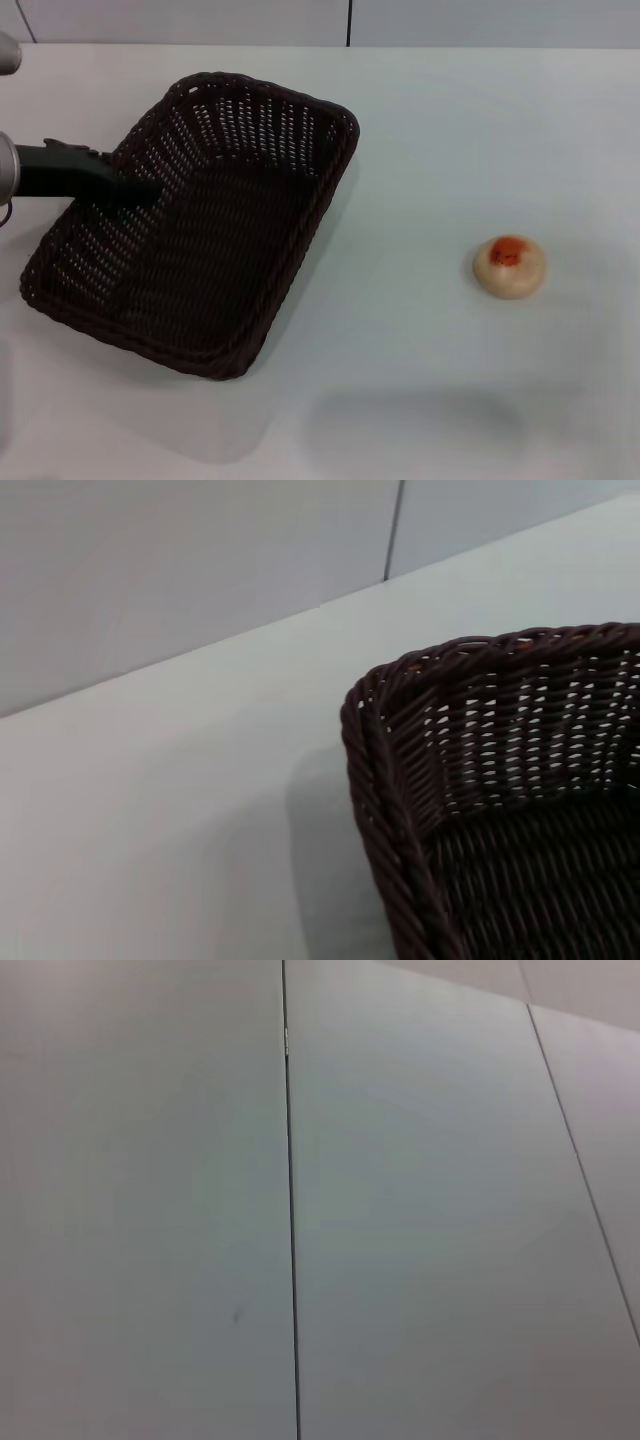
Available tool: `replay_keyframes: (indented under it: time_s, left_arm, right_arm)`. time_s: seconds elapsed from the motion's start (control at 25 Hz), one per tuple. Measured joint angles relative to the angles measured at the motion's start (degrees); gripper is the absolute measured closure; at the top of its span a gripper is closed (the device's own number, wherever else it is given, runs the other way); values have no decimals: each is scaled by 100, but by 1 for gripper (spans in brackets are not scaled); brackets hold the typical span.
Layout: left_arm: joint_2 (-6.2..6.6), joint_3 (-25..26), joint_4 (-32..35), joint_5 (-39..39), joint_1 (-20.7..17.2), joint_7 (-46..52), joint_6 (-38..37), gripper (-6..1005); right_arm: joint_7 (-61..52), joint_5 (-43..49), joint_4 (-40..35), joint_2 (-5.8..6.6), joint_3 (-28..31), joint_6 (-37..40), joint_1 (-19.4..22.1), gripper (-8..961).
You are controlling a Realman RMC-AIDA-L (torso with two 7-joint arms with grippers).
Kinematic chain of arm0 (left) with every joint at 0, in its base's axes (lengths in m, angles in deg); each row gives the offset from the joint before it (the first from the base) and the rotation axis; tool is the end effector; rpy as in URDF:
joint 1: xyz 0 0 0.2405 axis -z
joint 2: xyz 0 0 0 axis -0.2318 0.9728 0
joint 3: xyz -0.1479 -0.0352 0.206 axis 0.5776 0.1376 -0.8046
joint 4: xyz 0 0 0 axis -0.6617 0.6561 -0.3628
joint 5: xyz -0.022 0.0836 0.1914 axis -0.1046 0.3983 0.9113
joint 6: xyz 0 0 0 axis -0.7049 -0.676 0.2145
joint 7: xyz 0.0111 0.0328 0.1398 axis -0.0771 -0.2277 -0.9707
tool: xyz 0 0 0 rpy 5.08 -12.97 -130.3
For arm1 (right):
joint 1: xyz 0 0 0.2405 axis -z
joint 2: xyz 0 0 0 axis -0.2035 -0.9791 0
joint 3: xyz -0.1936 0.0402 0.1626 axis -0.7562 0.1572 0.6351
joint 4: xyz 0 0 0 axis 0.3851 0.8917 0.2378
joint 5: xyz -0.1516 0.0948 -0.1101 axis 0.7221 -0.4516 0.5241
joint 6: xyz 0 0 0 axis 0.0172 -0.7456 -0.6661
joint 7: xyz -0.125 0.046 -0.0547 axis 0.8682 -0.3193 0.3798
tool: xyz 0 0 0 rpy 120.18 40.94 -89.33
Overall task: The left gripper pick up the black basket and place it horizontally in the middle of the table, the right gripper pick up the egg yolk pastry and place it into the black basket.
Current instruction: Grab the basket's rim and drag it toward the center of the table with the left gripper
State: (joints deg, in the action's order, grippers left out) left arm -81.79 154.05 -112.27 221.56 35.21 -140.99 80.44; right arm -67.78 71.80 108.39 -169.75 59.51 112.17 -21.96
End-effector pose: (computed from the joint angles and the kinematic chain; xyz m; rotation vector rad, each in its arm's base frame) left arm -0.2735 0.3675 0.0476 -2.3354 -0.8774 0.0175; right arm 0.2903 0.2521 0.0373 -0.9456 0.2353 0.7731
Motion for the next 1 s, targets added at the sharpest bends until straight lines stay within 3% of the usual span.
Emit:
replay_keyframes:
  time_s: [0.36,0.48,0.72,1.0]
  left_arm:
    - [-9,-74,-163,-2,-52,7,-20,333]
    - [-9,-75,-165,-1,-39,12,-36,578]
    - [-7,-73,-168,7,-14,18,-59,753]
    - [29,-40,-278,-36,130,-148,79,760]
  right_arm:
    - [17,0,-20,1,32,4,-15,447]
    - [17,0,-25,1,41,2,-15,448]
    - [17,0,-28,1,43,-6,-15,448]
    - [16,0,-28,1,44,-5,1,448]
